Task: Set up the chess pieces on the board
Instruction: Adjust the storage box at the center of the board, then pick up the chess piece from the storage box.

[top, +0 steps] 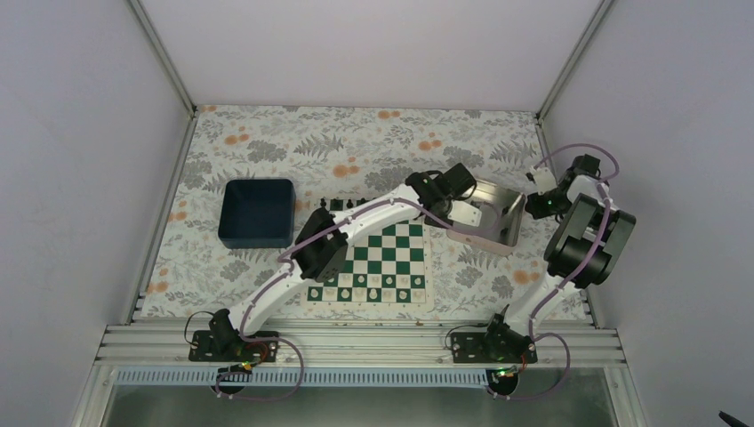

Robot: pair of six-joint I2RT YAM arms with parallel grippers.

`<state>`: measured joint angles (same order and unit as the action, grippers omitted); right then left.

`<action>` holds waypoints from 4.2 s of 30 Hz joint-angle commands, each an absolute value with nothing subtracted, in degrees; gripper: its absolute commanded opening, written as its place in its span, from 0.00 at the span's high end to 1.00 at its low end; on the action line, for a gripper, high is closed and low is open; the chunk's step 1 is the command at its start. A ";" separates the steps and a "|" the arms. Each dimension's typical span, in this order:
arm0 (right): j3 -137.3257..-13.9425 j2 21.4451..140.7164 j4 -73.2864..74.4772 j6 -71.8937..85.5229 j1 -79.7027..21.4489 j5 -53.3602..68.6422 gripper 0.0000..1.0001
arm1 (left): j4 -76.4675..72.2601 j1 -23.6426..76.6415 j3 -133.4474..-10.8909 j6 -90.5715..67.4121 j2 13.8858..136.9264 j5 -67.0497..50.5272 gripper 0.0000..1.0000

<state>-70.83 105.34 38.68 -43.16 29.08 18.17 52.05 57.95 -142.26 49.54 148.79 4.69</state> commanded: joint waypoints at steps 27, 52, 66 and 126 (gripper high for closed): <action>-86.35 115.73 44.62 -40.86 20.33 16.39 0.86 | 56.25 65.74 -141.67 49.78 151.37 -3.69 0.98; -88.60 116.42 46.14 -40.99 13.71 14.63 0.86 | 51.70 67.18 -143.32 48.08 151.85 -2.72 0.98; -87.41 103.41 45.05 -38.81 14.17 9.50 0.69 | 53.31 68.10 -140.03 47.25 136.17 1.96 0.92; -91.32 119.94 49.04 -38.41 1.96 3.70 0.67 | 19.76 7.52 -77.42 33.74 79.28 2.06 0.00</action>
<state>-89.69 118.61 48.64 -39.11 2.61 4.67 21.23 8.34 -78.46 34.94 80.90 3.81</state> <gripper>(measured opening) 0.339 0.999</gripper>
